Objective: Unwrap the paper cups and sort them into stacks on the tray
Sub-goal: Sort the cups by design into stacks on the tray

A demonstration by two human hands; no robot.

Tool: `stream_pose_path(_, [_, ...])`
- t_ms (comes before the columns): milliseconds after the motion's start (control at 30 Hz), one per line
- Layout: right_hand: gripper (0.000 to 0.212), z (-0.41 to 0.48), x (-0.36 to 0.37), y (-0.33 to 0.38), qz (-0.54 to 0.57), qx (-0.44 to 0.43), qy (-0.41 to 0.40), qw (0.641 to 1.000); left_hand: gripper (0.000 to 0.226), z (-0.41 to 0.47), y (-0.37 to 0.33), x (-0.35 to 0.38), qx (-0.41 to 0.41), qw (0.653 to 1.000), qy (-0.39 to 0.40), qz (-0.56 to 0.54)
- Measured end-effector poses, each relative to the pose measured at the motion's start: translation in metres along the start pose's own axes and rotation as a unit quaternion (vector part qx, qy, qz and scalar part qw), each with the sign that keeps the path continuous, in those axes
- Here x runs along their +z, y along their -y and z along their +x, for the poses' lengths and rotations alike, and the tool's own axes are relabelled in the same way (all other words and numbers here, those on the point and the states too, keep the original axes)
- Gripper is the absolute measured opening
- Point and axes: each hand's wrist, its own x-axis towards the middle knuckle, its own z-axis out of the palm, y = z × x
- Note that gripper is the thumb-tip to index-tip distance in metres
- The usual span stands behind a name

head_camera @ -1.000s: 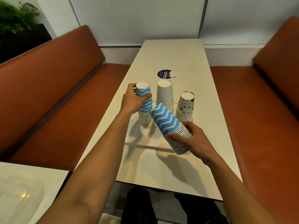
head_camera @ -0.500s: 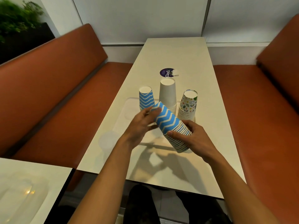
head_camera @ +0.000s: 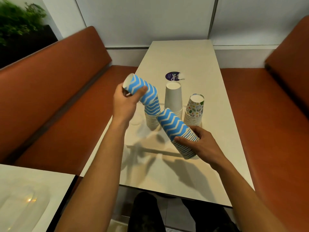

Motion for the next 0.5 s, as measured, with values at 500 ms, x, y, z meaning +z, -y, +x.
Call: stream_pose_path(500, [0.065,0.003,-0.005,-0.003,-0.001,0.004,0.001,1.000,0.088,0.045,0.041,0.031,-0.060,0.970,0.065,0.227])
